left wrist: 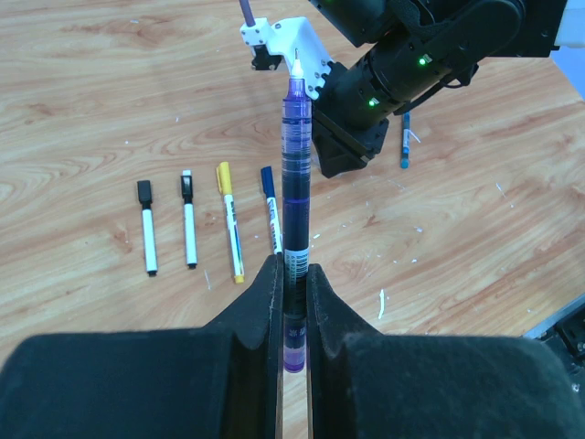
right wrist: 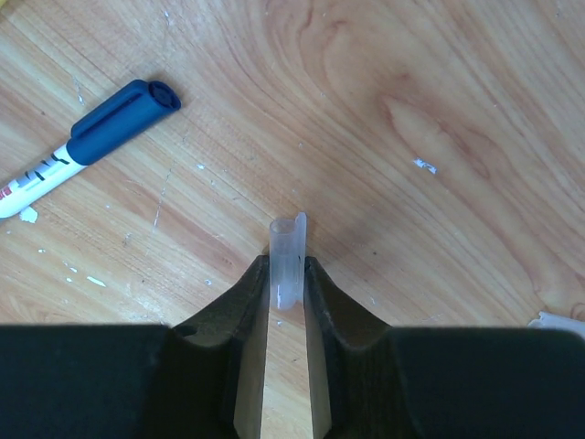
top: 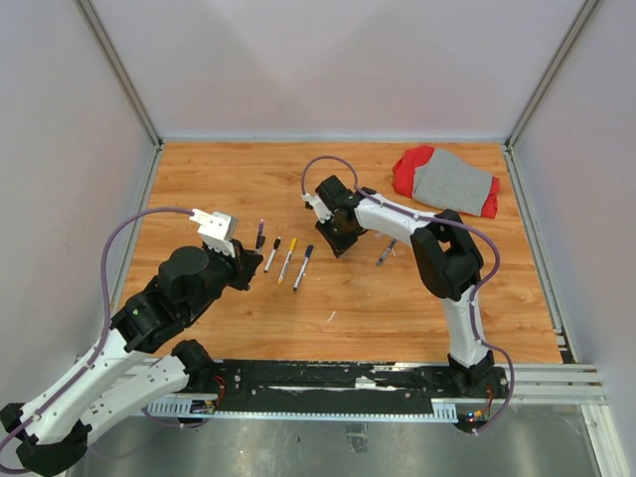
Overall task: Insert the pens into the pen caps
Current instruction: Pick up the pen cap from the center of the board.
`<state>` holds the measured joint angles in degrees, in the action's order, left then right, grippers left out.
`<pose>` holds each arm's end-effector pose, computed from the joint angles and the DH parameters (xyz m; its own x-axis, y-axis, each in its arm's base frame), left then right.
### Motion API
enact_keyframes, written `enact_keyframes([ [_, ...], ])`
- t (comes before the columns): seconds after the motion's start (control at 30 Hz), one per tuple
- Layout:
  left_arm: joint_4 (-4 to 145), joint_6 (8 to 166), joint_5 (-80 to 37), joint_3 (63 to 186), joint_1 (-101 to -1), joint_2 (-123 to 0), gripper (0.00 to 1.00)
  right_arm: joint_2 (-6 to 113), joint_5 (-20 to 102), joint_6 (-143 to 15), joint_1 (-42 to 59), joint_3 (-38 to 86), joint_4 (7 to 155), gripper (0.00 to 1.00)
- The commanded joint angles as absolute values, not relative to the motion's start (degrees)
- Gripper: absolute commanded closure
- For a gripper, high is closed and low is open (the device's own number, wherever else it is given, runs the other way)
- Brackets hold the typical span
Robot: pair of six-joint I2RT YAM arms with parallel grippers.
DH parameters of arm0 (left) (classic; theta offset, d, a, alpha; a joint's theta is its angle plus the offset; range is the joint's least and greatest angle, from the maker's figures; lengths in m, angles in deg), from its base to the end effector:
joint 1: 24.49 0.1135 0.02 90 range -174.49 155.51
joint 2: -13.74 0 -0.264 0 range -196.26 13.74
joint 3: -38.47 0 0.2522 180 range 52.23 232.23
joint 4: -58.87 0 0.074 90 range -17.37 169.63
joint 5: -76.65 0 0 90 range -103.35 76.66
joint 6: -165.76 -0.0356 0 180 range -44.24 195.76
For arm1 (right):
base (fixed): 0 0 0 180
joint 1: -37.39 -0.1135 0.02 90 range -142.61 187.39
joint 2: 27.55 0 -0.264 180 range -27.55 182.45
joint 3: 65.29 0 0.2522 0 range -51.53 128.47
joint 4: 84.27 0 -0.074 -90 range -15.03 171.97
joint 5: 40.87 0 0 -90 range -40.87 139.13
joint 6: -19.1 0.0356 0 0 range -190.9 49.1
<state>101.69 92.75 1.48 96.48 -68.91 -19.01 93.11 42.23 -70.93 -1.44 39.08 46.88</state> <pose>0.0988 -0.0841 0.3312 -0.3529 -0.0497 -0.9344 0.4174 0.8853 -0.2047 0.3422 0.2809 0.1706 -0.7065 -0.5693 -0.4205 -0.6622 0.7414 0.1088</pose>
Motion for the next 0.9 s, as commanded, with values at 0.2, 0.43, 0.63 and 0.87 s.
enact_keyframes([
  [0.2, 100.91, 92.2, 2.12, 96.12, -68.7, -18.91, 1.0, 87.77, 41.74, -70.25, -0.96, 32.25, 46.24, 0.9],
  [0.43, 100.87, 92.11, 1.99, 96.09, -68.7, -18.69, 0.99, 71.6, 34.17, -70.86, -1.77, 13.13, 54.67, 0.92],
  [0.63, 100.81, 92.1, 1.86, 96.15, -68.7, -19.04, 1.0, 60.13, 30.67, -72.99, -4.38, 0.85, 58.09, 0.92],
  [0.87, 100.9, 92.02, 1.99, 96.18, -68.7, -19.3, 1.0, 59.16, 35.81, -76.36, -12.19, -0.48, 54.34, 0.92],
])
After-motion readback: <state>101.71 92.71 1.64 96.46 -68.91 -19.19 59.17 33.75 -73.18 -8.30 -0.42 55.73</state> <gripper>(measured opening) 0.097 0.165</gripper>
